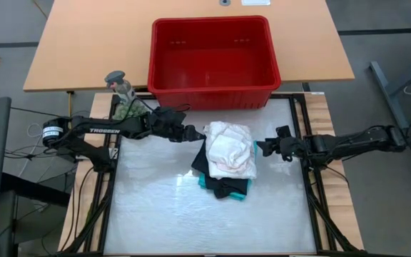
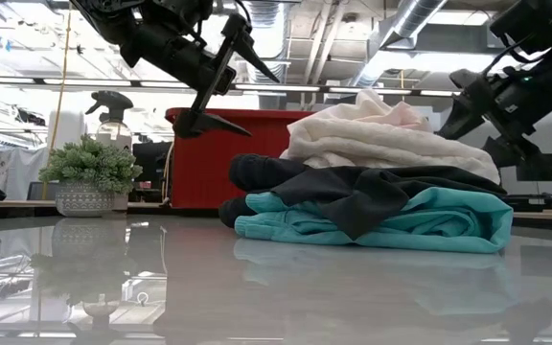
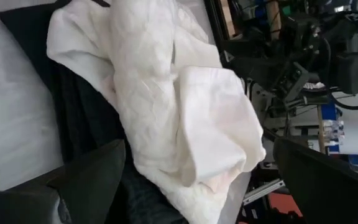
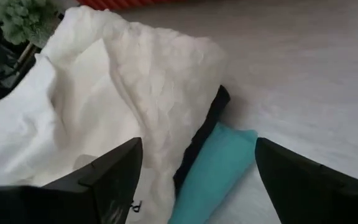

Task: Fold Laundry from Bin
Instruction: Put the clothes into the red organizer bin

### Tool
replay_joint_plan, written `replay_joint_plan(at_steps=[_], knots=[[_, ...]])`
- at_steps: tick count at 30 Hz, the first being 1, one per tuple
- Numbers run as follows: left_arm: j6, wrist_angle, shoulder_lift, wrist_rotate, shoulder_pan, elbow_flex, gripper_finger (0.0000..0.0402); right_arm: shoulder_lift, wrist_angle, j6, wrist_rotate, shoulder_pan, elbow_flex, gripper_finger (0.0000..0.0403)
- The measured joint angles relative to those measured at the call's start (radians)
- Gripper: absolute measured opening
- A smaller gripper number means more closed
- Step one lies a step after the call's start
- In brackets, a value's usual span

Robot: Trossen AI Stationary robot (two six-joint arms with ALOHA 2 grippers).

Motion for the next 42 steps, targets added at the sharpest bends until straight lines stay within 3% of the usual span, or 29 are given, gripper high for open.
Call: replay_joint_plan(at_steps=[4,7,10,14,18,23,26,34,42], knots=[[-0.001,-0.004,0.000,-0.001,0.005,0.000,0.0398,0.006,0.029,0.030,-0.047,-0.016,0.000,0.0339],[-0.003,0.025,0.000,0.011,0.005,0.000,0.0398,-0.013,0.161,0.086,-0.126,-0.029,0.000,0.0340],[0.081,0.049,0.000,0.014,0.011,0.000,0.0398,-0.036,0.237,0.160,-0.139,-0.028,0.000,0.0341],[0.204,0.019,0.000,0.007,0.025,-0.001,0.0398,-0.043,0.099,0.242,-0.154,-0.043,0.000,0.0348],[0.222,-0.066,0.001,-0.016,0.024,-0.002,0.0398,-0.004,-0.036,0.339,-0.190,-0.040,0.000,0.0350],[0.230,-0.130,0.001,-0.014,0.004,-0.002,0.0398,0.056,0.032,0.405,-0.186,-0.013,0.000,0.0350],[0.229,-0.080,0.021,0.007,-0.006,-0.002,0.0398,0.109,0.083,0.433,-0.186,0.010,0.000,0.0350],[0.160,0.116,0.197,0.172,-0.017,-0.002,0.0398,0.272,0.173,0.502,-0.159,0.080,0.000,0.0350],[0.174,0.067,0.277,0.186,-0.009,-0.002,0.0398,0.335,0.182,0.617,-0.092,0.142,0.000,0.0350]])
